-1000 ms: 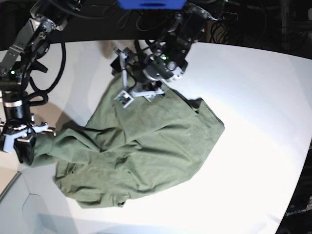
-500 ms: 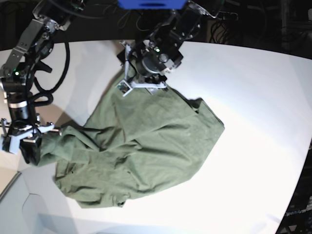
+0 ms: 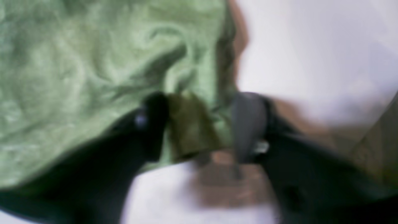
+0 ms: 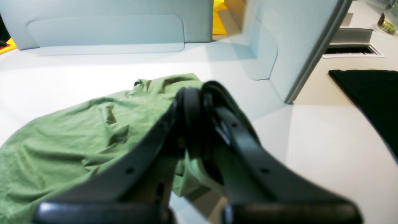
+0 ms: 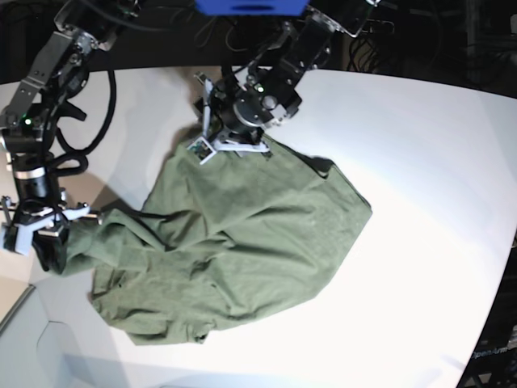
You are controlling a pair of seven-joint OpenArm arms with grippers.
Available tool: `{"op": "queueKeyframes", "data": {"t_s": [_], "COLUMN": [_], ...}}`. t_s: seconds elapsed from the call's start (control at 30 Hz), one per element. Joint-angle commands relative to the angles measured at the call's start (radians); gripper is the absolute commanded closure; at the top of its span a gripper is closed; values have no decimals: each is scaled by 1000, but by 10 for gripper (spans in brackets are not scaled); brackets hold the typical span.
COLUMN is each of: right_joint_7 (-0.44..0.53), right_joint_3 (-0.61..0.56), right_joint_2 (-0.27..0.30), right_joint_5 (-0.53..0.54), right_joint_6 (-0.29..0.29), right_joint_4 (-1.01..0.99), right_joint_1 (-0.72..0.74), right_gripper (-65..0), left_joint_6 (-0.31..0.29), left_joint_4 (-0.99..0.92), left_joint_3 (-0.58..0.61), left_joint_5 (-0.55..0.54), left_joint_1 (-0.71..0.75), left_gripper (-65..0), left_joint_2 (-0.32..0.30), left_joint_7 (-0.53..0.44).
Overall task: Layout the t-shirt on the table in an organized manner, then fold the t-shirt properly
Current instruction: 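Grasp the shirt's bunched edge with the left gripper, then lift the shirt with both grippers and lay it down flatter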
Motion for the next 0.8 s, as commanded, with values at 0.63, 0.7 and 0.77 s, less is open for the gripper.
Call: {"op": "queueKeyframes", "data": {"t_s": [0.63, 0.7, 0.77], "right_joint_7": [32, 32, 32], "right_joint_3": [-12, -37, -65], "right_joint_2": [-10, -35, -43], "right_joint_5": [14, 13, 13], "right_joint_6": [7, 7, 7], "right_joint_4": [36, 39, 39], "right_joint_1": [13, 13, 2], "right_gripper": [0, 0, 0], "left_joint_6": [-8, -8, -8], "left_joint_4": [506, 538, 569], "left_joint_3": [-392, -452, -516], "left_joint_5": [27, 27, 27], "left_joint_1": [-3, -35, -67], "left_gripper": [-4, -4, -4], "left_joint_2": [-98, -95, -85], "left_joint_7": [115, 112, 104]}}
